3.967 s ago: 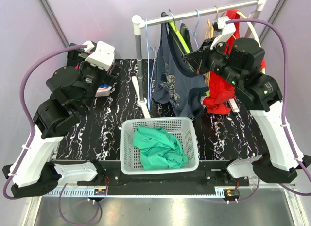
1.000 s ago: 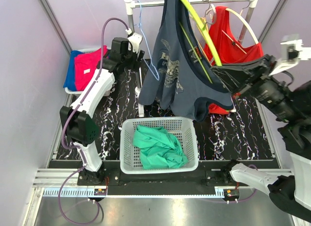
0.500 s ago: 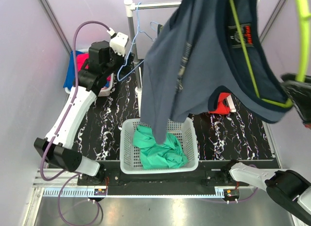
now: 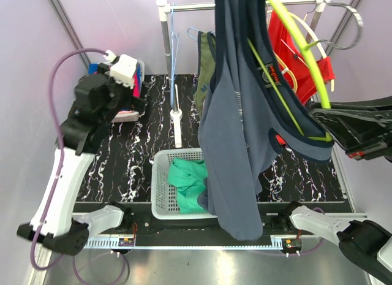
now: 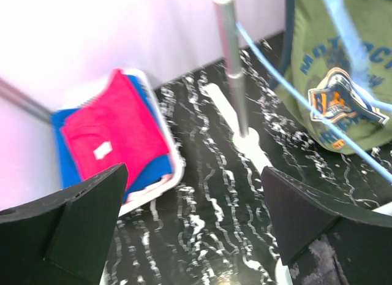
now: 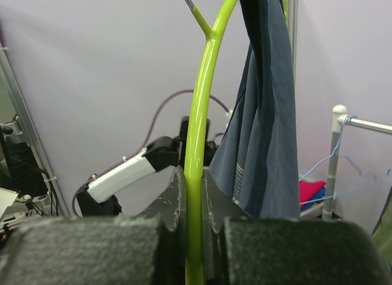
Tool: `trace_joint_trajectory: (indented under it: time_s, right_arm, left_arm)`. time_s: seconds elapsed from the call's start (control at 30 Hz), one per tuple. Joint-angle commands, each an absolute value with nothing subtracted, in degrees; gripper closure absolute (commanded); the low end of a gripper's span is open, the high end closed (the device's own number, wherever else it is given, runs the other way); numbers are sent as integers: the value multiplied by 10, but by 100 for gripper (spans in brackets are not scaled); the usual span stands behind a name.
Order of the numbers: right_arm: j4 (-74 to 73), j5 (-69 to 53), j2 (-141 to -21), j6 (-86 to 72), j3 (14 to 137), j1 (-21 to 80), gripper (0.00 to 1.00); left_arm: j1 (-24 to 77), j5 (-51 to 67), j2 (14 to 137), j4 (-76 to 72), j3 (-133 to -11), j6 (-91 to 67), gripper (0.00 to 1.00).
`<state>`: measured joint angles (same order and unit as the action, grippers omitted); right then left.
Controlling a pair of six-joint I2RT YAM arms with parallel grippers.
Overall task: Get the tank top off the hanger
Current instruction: Pick up the hanger from the clothesline.
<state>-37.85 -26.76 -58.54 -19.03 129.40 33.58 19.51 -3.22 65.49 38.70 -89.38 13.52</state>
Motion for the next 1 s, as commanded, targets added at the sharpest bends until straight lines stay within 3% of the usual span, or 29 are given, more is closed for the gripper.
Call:
trace_joint_trajectory:
  time_s: [0.0,0.27,0.47,0.8,0.97]
  right_arm:
    - [-341,-267,-590,-184,1298,334,100]
    - [-361,-280,-621,-173,1331,334,100]
    - [-416,-324,-650,-180,1359,334,100]
    - [-441,-448,-625,-194,1146,334,100]
    - [-422,-507,-609,-193,1109,333,100]
  left_arm:
    - [192,-94,611,400,-896,165,1]
    - [192,-70,577,434,-1004,167,1]
    - [192,29,590,462,-1126,164,1]
    - [192,329,549,428,-1143,168,1]
    - [192,392,550,429,-1107,161,1]
